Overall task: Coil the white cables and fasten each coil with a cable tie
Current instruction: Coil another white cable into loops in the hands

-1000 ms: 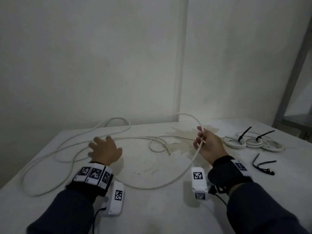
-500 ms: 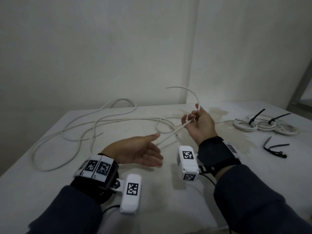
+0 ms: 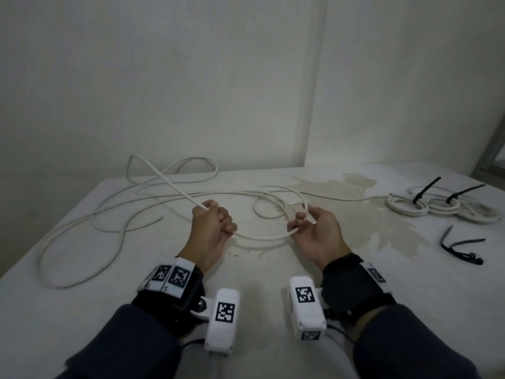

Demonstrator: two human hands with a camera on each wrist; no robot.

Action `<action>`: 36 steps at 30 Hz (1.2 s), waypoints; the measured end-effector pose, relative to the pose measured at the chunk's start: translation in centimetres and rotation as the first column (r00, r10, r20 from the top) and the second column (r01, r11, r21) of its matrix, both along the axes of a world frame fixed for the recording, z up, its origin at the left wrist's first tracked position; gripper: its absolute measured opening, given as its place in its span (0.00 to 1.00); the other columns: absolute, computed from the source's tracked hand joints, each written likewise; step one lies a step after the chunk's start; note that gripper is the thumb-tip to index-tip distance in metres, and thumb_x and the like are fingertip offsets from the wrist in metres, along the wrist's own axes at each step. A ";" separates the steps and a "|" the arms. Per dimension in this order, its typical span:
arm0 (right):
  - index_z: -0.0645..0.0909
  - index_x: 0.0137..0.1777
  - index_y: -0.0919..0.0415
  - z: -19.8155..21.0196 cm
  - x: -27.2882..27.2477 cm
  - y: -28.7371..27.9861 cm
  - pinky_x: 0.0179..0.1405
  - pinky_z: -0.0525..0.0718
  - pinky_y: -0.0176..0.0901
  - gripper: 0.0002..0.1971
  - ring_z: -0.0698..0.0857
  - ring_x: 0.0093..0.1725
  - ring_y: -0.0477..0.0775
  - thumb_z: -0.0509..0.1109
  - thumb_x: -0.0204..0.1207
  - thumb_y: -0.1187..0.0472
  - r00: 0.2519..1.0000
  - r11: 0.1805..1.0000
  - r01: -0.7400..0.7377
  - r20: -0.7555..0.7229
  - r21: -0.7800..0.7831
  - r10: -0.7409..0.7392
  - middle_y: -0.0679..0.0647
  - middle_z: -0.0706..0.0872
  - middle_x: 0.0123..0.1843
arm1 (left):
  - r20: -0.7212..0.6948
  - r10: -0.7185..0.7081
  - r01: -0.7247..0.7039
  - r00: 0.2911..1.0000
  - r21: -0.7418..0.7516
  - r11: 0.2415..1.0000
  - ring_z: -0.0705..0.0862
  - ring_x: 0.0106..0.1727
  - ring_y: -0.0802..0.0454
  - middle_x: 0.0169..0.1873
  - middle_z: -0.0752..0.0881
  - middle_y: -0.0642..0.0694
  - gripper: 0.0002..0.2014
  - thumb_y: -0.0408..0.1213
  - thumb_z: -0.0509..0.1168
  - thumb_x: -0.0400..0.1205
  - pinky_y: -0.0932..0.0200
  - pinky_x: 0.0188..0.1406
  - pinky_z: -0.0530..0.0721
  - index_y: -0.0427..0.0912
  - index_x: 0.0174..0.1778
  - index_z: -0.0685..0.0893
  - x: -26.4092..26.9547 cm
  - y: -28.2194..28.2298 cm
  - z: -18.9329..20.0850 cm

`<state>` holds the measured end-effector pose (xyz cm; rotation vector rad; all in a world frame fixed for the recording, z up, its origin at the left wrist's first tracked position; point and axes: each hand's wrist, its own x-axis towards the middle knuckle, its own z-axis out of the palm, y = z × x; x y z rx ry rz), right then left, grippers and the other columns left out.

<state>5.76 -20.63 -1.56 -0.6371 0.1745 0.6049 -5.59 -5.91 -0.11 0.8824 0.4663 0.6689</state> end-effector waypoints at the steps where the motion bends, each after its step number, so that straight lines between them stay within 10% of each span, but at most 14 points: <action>1: 0.73 0.46 0.61 0.0 0.3 0.4 0.27 0.71 0.36 0.05 0.67 0.21 0.48 0.59 0.83 0.64 1.000 0.999 0.025 0.004 -0.032 -0.025 0.55 0.71 0.29 | -0.018 -0.004 0.004 1.000 0.009 1.000 0.61 0.14 0.59 0.25 0.63 0.47 0.09 0.31 0.46 0.90 0.68 0.12 0.64 0.44 0.43 0.63 0.1 0.2 -0.3; 8: 0.76 0.52 0.61 0.2 2.5 3.0 0.14 0.65 0.32 0.03 0.67 0.19 0.45 0.65 0.81 0.62 0.995 0.987 0.043 0.099 -0.154 -0.028 0.54 0.77 0.30 | -0.181 0.053 -0.043 0.982 0.054 0.998 0.60 0.18 0.58 0.27 0.66 0.47 0.07 0.37 0.44 0.90 0.67 0.12 0.60 0.51 0.58 0.65 0.2 1.8 -2.4; 14: 0.82 0.59 0.54 -1.3 3.2 3.1 0.11 0.57 0.33 0.09 0.59 0.18 0.43 0.68 0.80 0.59 0.981 0.984 -0.018 0.185 -0.178 0.051 0.48 0.69 0.27 | -0.223 -0.078 0.109 0.972 0.130 0.986 0.57 0.16 0.59 0.22 0.63 0.49 0.08 0.40 0.47 0.90 0.69 0.14 0.56 0.44 0.52 0.69 0.7 2.6 -3.0; 24: 0.84 0.46 0.55 -0.6 2.9 2.3 0.16 0.59 0.33 0.13 0.61 0.20 0.42 0.73 0.73 0.45 0.925 0.959 -0.013 0.360 -0.282 0.119 0.45 0.67 0.23 | -0.197 -0.045 0.101 0.979 0.285 0.953 0.57 0.19 0.57 0.18 0.64 0.53 0.10 0.40 0.46 0.91 0.67 0.16 0.57 0.42 0.52 0.72 0.8 3.4 -2.8; 36: 0.79 0.32 0.58 1.0 0.0 2.6 0.30 0.70 0.36 0.16 0.71 0.28 0.50 0.78 0.61 0.78 0.455 0.861 0.193 0.821 -0.470 0.346 0.56 0.73 0.28 | -0.190 -0.340 0.389 0.921 0.409 0.826 0.61 0.17 0.61 0.26 0.76 0.51 0.03 0.27 0.66 0.80 0.69 0.14 0.61 0.38 0.47 0.82 -0.8 1.7 -1.3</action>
